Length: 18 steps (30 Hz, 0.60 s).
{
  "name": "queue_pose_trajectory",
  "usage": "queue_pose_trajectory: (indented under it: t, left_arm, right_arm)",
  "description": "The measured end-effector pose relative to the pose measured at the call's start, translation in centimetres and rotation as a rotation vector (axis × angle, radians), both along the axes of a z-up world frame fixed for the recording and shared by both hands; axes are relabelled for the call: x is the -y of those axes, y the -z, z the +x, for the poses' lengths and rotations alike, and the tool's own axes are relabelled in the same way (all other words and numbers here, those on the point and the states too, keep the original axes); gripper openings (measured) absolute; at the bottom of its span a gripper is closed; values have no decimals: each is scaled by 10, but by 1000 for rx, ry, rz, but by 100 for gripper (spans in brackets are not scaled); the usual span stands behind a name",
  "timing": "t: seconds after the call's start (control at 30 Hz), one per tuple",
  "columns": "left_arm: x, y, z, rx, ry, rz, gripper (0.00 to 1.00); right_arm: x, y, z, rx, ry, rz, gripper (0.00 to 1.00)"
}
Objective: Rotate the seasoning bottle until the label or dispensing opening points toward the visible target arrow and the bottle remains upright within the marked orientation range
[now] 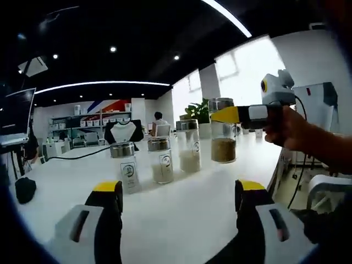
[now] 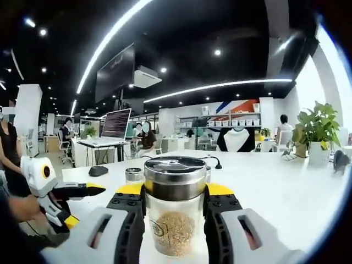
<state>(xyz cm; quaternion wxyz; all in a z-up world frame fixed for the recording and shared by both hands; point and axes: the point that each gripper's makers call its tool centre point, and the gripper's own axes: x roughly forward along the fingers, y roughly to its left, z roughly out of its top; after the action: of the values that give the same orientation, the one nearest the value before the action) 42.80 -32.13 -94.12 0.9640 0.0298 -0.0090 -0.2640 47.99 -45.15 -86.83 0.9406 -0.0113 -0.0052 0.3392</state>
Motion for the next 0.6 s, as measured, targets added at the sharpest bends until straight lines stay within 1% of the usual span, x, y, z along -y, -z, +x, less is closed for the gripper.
queue_pose_trajectory:
  t: [0.13,0.17,0.2,0.23,0.33,0.43,0.6]
  left_arm:
    - [-6,-3,1,-1,1,-17,94]
    - [-7,-1,0,-7,2,-2,95]
    - [-11,5,0,-27,-9,42,96]
    - [-14,9,1,-42,-18,67,97]
    - [-17,10,-1,-50,-12,39,100]
    - [-22,13,-2,-72,-15,13,100]
    - [-25,10,-2,-68,-16,-11,100]
  right_arm:
    - [17,2,15,12,26,-16,38]
    - [24,2,20,7,34,-6,38]
    - [28,2,23,6,38,3,38]
    - [34,3,27,6,43,12,38]
    - [45,4,34,11,46,11,39]
    - [54,7,42,4,43,8,39]
    - [61,13,51,2,29,-34,39]
